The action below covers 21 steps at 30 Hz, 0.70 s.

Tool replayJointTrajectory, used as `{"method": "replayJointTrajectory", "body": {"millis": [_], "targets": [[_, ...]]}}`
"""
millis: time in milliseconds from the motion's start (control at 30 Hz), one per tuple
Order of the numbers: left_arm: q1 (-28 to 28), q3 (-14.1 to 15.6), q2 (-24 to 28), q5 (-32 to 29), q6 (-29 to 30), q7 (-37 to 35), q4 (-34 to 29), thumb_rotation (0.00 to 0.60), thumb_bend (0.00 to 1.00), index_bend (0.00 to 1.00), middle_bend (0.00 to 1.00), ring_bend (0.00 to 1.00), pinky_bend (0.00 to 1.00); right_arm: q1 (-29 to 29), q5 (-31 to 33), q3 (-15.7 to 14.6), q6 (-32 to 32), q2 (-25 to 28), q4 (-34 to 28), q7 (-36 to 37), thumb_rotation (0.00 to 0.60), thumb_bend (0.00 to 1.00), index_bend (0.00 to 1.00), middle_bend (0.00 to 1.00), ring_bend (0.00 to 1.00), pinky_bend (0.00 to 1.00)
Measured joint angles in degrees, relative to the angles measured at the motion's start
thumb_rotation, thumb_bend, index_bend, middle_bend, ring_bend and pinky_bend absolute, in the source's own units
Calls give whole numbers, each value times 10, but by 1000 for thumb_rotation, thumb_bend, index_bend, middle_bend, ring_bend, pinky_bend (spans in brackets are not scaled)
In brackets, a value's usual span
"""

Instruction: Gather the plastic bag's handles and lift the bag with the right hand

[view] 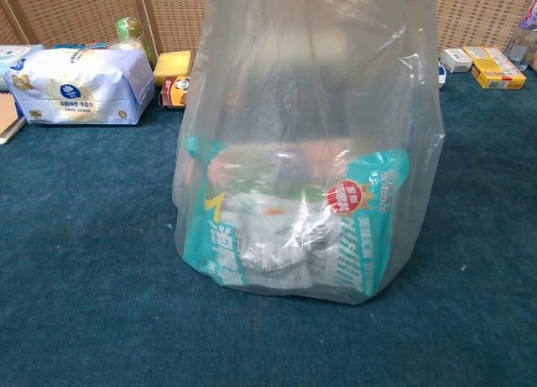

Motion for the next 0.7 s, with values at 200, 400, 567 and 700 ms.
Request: {"method": "replayJointTrajectory", "body": {"millis": [200,400,567,700], "targets": [[-5,-1,-5,-2,-3,1,2,600,151,148,157,49,208,10,-5,-2,0,-3,-5,-1,67,170,120,113,0,0],[-5,0,-4,2,-2,0,-5,600,150,148,157,49,208,17,16,0,-13,-8,-4,-12,65,167,119,114,0,0],[-4,-1,-1,-2,-4,2,-9,600,150,149,157,49,208,18,22,1,-14,-9,-3,-13,65,167,118,117,0,0],[-8,-1,-6,-5,-9,5,-6,600,150,147,156,49,208,20,22,2,-13,-9,-9,-15,65,166,118,120,0,0]]}}
